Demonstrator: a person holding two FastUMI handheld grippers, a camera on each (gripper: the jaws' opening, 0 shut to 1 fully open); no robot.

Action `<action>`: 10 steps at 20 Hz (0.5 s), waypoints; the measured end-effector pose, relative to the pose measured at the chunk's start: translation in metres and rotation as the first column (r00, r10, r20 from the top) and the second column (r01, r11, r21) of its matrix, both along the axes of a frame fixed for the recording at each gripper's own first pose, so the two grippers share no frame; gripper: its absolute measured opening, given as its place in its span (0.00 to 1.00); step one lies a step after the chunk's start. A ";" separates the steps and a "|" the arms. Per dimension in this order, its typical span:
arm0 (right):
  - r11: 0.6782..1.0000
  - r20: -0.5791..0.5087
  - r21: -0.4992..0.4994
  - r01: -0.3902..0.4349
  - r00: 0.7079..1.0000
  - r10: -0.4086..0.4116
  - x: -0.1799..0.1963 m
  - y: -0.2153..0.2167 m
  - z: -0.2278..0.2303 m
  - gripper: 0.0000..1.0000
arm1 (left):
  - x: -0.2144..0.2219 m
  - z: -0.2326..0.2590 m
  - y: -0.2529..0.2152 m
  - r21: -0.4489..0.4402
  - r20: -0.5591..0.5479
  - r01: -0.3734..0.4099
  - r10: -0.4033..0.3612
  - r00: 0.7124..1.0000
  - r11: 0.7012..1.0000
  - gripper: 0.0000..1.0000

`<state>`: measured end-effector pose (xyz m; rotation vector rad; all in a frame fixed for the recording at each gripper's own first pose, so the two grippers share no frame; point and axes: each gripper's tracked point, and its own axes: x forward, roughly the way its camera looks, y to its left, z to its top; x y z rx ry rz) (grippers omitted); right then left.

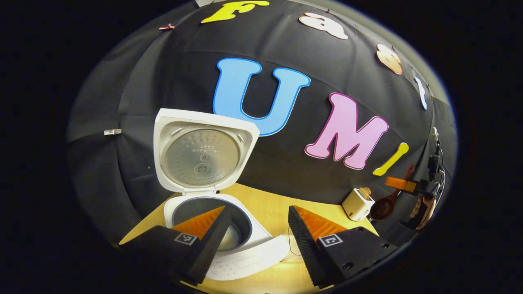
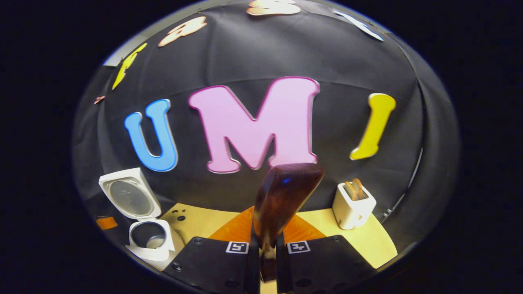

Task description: Close the left gripper, press the button to open the rice cooker; take a wooden spoon from the chopstick holder with the right hand, scoop a spoonful of rice and pour it into the rice cooker, then put the wooden spoon back into the chopstick holder.

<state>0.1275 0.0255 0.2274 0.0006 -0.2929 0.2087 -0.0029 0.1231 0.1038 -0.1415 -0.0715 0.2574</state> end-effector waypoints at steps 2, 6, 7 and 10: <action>0.999 -0.032 0.033 0.032 0.999 -0.031 0.009 -0.027 -0.011 0.19 | 0.003 0.005 0.003 0.007 0.000 -0.023 0.023 1.000 1.000 0.92; 0.992 -0.103 0.072 0.101 0.990 -0.093 0.028 -0.079 -0.045 0.19 | 0.007 0.015 0.011 0.015 0.002 -0.065 0.065 0.998 0.998 0.92; 0.990 -0.123 0.088 0.111 0.987 -0.100 0.032 -0.089 -0.054 0.19 | 0.008 0.016 0.013 0.013 -0.001 -0.074 0.074 0.997 0.997 0.92; 0.982 -0.195 0.132 0.136 0.975 -0.109 0.047 -0.112 -0.090 0.19 | 0.007 0.022 0.018 0.018 0.000 -0.101 0.101 0.995 0.995 0.92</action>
